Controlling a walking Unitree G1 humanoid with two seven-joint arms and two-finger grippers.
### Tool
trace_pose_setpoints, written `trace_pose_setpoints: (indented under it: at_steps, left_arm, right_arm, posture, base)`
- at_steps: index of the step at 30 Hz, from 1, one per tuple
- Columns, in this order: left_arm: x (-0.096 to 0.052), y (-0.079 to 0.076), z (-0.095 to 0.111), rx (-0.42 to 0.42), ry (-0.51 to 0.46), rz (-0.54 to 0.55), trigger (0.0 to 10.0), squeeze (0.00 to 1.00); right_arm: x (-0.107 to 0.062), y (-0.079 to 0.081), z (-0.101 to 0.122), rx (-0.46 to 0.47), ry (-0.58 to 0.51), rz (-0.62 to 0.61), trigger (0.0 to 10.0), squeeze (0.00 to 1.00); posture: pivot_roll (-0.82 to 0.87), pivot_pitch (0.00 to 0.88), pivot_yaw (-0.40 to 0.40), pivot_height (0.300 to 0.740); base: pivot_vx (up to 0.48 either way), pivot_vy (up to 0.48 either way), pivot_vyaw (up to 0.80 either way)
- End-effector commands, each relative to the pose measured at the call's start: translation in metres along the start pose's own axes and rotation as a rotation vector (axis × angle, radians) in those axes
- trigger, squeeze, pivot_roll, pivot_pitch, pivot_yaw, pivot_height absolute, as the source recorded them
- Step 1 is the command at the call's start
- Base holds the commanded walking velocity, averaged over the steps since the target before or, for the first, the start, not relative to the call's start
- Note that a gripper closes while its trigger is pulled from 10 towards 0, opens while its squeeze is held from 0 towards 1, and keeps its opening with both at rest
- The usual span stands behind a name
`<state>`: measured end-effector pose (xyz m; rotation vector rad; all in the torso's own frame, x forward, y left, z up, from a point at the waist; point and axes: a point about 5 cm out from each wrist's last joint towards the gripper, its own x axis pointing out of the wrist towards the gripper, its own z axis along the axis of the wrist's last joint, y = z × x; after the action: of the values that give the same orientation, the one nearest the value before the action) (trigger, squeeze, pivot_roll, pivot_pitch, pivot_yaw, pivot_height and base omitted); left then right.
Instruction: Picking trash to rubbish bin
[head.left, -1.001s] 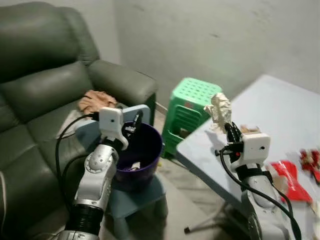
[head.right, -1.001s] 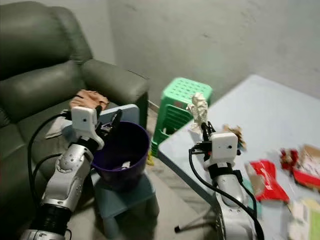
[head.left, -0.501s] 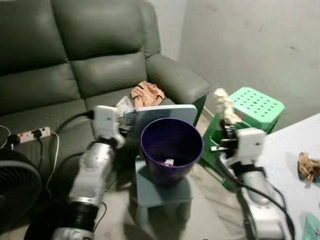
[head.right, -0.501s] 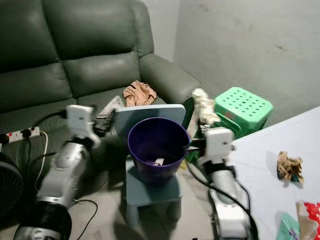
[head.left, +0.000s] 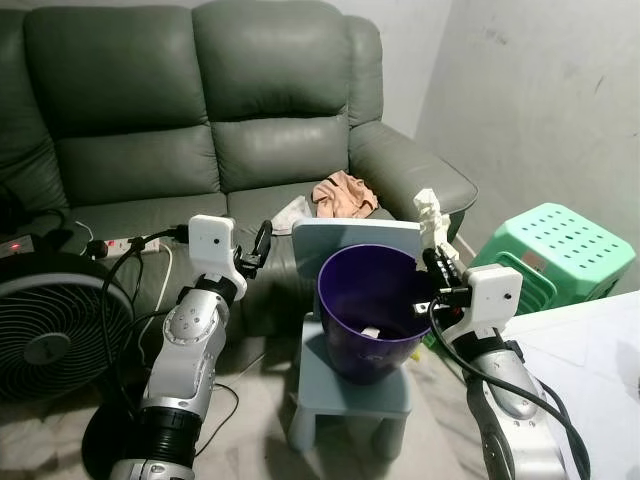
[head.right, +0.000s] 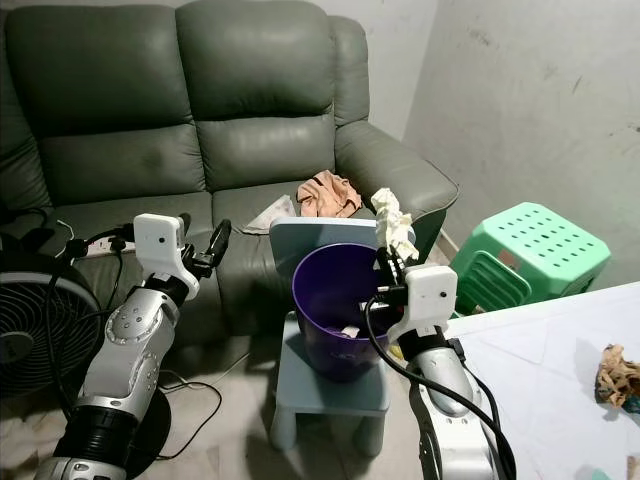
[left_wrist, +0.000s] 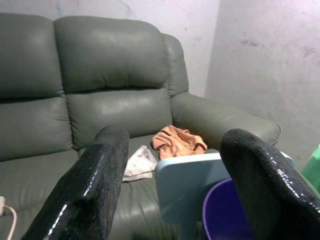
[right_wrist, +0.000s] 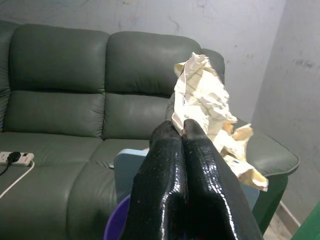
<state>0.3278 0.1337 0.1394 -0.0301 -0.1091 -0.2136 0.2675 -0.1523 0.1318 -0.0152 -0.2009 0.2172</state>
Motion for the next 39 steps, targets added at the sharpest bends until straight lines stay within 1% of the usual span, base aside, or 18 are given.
trace_pose_setpoints:
  at_steps: [1,8,19,30,34,38,39]
  left_arm:
    - [-0.0013,-0.0026,0.0032,-0.002,-0.015,-0.023,10.0,0.0]
    - [-0.004,-0.0028,0.0034,-0.013,-0.02,-0.04,10.0,0.0]
    - [-0.0043,-0.0035,0.0042,-0.011,-0.019,-0.051,10.0,0.0]
    - [-0.0016,-0.005,0.0054,-0.014,-0.02,-0.056,10.0,0.0]
    - [-0.0012,-0.0084,0.0087,0.004,-0.051,-0.052,10.0,0.0]
    - [-0.0006,-0.0104,0.0107,-0.017,-0.064,-0.051,10.0,0.0]
    - [-0.0006,-0.0107,0.0108,-0.013,-0.066,-0.05,10.0,0.0]
  right_arm:
    - [-0.0009,-0.0015,0.004,0.003,-0.011,0.003,10.0,0.0]
    - [-0.0023,-0.0001,0.0033,0.014,-0.005,0.018,10.0,0.0]
    - [-0.0028,0.0011,0.0028,0.017,-0.001,0.028,10.0,0.0]
    - [-0.0017,0.0014,0.0032,0.013,-0.003,0.035,10.0,0.0]
    - [-0.0013,0.0011,0.0026,0.01,0.0,0.042,10.0,0.0]
    - [-0.0006,0.001,0.0022,0.005,0.006,0.059,10.0,0.0]
    - [0.0003,0.0011,0.0015,-0.009,0.013,0.085,10.0,0.0]
  posture:
    - [0.0,0.0,-0.058,0.74]
    - [0.0,0.0,-0.06,0.74]
    - [0.0,0.0,-0.057,0.74]
    - [-0.01,0.0,-0.056,0.74]
    - [-0.01,0.0,-0.058,0.74]
    - [-0.01,0.0,-0.059,0.74]
    - [-0.01,0.0,-0.06,0.74]
  base:
    - [0.0,0.0,0.0]
    - [0.0,0.0,0.0]
    - [0.345,0.0,0.0]
    - [0.339,0.0,0.0]
    - [0.0,0.0,0.0]
    - [0.0,0.0,0.0]
    - [0.0,0.0,0.0]
